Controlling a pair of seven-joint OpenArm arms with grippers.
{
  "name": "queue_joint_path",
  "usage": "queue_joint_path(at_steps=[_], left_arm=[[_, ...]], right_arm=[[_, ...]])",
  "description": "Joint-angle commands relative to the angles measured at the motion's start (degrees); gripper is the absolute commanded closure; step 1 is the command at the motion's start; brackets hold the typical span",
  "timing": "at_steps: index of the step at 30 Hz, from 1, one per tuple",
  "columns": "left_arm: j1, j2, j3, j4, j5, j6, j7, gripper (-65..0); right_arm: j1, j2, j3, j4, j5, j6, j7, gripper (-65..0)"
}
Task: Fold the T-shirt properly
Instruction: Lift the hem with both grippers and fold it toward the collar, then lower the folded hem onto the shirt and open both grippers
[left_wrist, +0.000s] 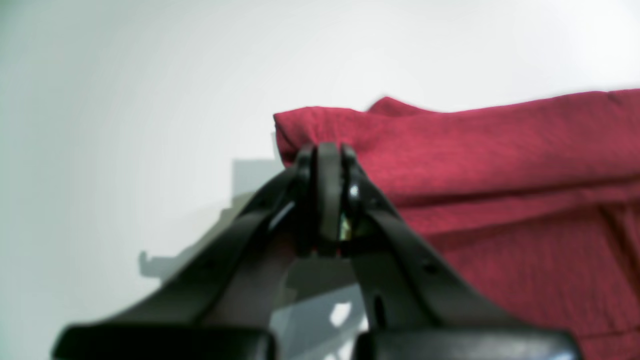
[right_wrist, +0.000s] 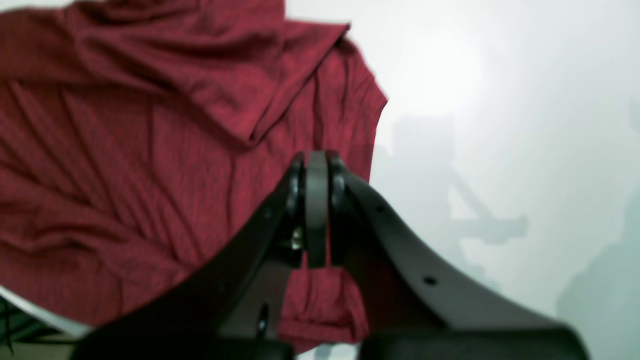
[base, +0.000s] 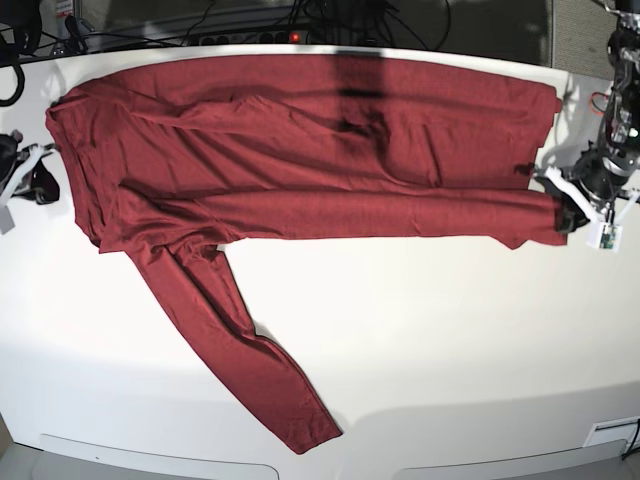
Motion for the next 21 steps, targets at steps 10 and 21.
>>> queue_joint_path(at_steps=[10, 21], left_arm=[[2.54, -1.01, -0.57, 1.11, -0.17, 0.24, -1.7, 0.0], [6.08, -0.81, -0.57, 1.11, 1.88, 0.28, -5.07, 0.0]], right_arm=[[0.15, -1.73, 0.81, 0.94, 0.83, 0.25, 1.36, 0.0], [0.35, -1.92, 0.81, 0.92, 0.63, 0.25, 1.33, 0.0]])
